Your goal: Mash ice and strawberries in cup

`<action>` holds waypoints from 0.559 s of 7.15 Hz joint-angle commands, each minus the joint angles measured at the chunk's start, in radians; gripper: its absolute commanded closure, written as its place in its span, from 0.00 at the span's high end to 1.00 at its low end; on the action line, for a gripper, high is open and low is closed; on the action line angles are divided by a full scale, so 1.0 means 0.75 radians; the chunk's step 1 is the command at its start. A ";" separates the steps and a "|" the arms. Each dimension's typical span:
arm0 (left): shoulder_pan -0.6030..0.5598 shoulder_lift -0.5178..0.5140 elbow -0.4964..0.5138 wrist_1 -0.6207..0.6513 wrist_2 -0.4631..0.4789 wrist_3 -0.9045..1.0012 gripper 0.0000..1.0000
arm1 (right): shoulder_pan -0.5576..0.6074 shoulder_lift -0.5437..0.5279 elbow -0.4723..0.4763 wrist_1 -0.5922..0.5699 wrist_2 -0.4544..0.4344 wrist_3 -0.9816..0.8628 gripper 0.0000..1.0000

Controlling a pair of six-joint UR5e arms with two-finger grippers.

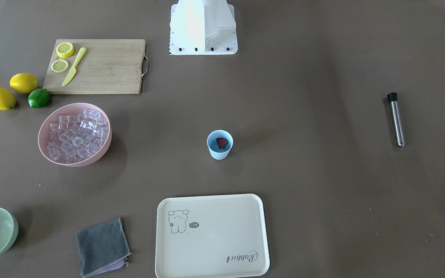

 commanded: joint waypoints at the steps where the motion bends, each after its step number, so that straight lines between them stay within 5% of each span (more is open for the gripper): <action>1: -0.001 0.003 -0.003 -0.003 0.007 0.009 0.99 | -0.033 0.013 -0.001 -0.005 0.004 0.006 1.00; 4: -0.005 0.013 0.003 -0.084 0.009 0.005 0.99 | -0.139 0.101 -0.001 -0.019 0.008 0.102 1.00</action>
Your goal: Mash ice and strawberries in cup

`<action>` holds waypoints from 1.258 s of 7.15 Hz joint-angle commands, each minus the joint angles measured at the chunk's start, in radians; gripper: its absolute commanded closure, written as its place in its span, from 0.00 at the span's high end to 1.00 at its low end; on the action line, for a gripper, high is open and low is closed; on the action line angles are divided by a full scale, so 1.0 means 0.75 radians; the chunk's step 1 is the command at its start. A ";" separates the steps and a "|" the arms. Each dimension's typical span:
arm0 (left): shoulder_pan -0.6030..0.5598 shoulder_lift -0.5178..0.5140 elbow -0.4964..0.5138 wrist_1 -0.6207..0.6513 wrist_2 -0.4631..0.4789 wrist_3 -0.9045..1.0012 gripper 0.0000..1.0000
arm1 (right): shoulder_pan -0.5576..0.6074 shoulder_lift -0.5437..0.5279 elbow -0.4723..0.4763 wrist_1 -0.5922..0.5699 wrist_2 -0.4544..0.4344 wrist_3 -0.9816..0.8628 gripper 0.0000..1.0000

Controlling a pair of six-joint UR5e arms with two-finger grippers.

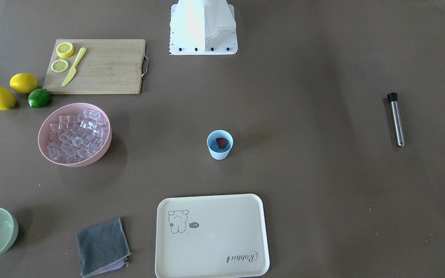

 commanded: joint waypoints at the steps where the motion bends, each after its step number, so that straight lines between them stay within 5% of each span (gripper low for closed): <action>1: -0.002 0.006 0.006 -0.044 0.001 -0.004 0.99 | -0.032 0.025 0.013 -0.006 0.003 0.032 0.99; 9: 0.002 -0.180 0.139 -0.021 0.001 0.002 0.99 | -0.044 0.097 -0.010 0.002 -0.044 0.024 1.00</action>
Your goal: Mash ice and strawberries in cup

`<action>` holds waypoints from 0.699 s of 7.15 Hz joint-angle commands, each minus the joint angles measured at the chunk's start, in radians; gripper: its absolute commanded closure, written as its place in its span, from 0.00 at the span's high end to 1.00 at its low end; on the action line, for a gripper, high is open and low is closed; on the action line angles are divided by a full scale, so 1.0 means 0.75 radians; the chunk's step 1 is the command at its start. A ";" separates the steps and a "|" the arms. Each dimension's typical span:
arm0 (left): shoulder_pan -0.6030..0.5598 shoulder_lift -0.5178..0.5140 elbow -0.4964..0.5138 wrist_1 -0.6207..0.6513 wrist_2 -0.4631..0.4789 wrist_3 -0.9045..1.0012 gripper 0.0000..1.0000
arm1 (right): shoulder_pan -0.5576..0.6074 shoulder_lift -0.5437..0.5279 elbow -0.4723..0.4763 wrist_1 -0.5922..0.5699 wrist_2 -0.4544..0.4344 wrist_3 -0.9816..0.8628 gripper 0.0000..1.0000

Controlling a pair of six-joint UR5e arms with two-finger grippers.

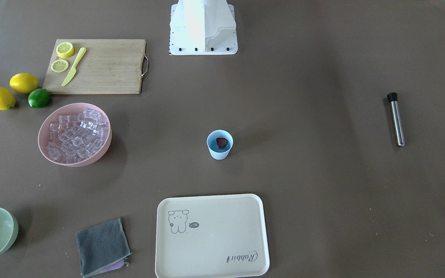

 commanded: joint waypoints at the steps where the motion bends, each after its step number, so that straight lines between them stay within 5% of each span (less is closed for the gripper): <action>1: 0.003 -0.067 0.052 0.003 0.002 0.002 0.99 | -0.003 0.018 -0.003 0.002 -0.007 0.005 1.00; 5: 0.005 -0.075 0.063 -0.007 0.000 0.000 0.99 | -0.019 0.067 -0.022 -0.014 -0.009 0.011 1.00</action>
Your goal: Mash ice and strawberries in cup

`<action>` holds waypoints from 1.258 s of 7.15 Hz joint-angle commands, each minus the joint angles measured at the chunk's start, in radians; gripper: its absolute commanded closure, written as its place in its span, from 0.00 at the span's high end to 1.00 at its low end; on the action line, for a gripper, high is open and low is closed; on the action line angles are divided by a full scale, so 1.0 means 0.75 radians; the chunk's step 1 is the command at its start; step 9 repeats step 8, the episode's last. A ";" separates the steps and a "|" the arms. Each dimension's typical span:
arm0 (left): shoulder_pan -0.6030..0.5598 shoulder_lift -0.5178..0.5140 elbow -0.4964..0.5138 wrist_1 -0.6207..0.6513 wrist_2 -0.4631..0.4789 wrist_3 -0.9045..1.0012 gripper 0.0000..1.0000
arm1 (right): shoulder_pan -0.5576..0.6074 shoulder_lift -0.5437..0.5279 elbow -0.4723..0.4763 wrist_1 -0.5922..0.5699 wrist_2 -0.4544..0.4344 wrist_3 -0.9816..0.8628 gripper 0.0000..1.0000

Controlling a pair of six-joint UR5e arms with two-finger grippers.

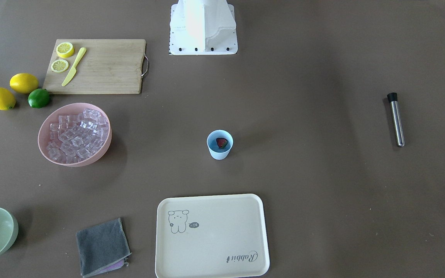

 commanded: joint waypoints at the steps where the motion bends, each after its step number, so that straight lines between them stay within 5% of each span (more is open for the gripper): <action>1: 0.000 -0.002 0.003 -0.002 0.001 0.000 0.99 | -0.006 0.022 -0.012 -0.007 -0.001 0.000 1.00; 9: 0.002 0.014 -0.013 -0.003 -0.009 -0.002 0.99 | -0.006 0.005 -0.002 -0.005 0.001 -0.004 1.00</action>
